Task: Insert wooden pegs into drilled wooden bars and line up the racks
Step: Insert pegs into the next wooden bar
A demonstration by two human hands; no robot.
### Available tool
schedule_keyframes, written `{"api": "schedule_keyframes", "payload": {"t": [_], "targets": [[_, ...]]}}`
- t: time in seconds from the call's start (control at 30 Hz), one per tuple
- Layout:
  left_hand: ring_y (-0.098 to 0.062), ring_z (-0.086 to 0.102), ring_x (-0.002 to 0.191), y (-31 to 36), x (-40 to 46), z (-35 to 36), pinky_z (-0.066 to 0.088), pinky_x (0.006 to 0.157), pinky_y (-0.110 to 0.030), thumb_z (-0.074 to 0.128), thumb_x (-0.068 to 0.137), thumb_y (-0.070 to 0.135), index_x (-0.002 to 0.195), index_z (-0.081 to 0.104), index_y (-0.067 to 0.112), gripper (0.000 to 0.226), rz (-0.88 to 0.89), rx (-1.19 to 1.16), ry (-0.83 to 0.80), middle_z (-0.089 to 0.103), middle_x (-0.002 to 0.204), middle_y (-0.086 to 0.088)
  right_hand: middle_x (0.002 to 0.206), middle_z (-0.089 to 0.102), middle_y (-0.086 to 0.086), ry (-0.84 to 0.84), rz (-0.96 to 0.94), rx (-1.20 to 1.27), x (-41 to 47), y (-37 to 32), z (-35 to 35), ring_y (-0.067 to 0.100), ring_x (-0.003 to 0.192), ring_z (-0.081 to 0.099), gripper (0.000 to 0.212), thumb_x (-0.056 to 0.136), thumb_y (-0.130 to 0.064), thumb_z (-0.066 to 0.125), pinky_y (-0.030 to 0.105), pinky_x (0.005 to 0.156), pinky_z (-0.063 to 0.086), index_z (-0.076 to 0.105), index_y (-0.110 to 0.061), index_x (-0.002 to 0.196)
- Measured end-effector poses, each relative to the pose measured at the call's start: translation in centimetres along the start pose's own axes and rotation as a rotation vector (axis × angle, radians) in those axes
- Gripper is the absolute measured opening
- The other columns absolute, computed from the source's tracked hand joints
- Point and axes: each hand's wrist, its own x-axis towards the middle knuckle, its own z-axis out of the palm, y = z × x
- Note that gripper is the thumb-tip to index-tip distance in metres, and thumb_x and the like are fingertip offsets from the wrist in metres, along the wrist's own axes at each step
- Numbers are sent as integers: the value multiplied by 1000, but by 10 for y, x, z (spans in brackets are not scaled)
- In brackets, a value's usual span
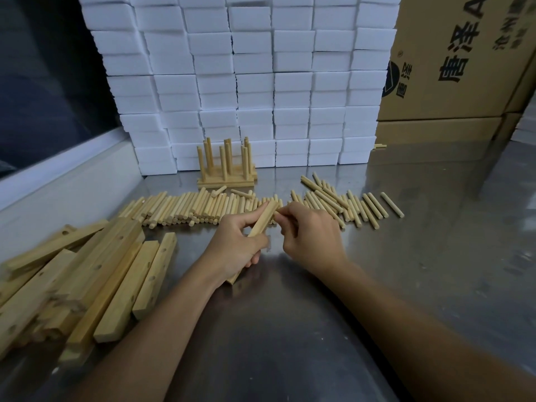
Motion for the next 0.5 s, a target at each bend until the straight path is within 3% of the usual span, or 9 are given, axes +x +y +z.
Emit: {"api": "schedule_keyframes", "payload": {"t": [0.13,0.23,0.33,0.5], "targets": [[-14,50,45,0,0,-1,42,43,-24,63,83,-4,132,54,39,66,-31,-28,30,72,71,10,79,71,3,97,-47,-35,-1,-3,5,23,68,64,16,95,-22,65,42,57,52,70,-7,94],[-16,51,45,1,1,-1,41,43,-26,63,83,-3,133,57,34,62,-44,-71,30,70,68,7,83,73,4,86,-34,-2,0,-2,6,22,71,66,16,95,-22,66,43,61,54,73,-8,97],[-19,51,46,0,3,-2,40,42,-27,61,86,-3,133,59,28,55,-77,-153,23,67,65,6,93,68,7,178,-22,81,1,-4,5,24,74,65,17,89,-21,74,44,61,55,75,-5,95],[-21,54,48,2,4,-4,42,41,-26,57,92,0,124,65,18,38,-122,-269,-1,66,68,2,85,64,-2,257,159,61,3,-5,5,13,73,58,38,79,-46,80,37,61,52,66,-13,91]]}}
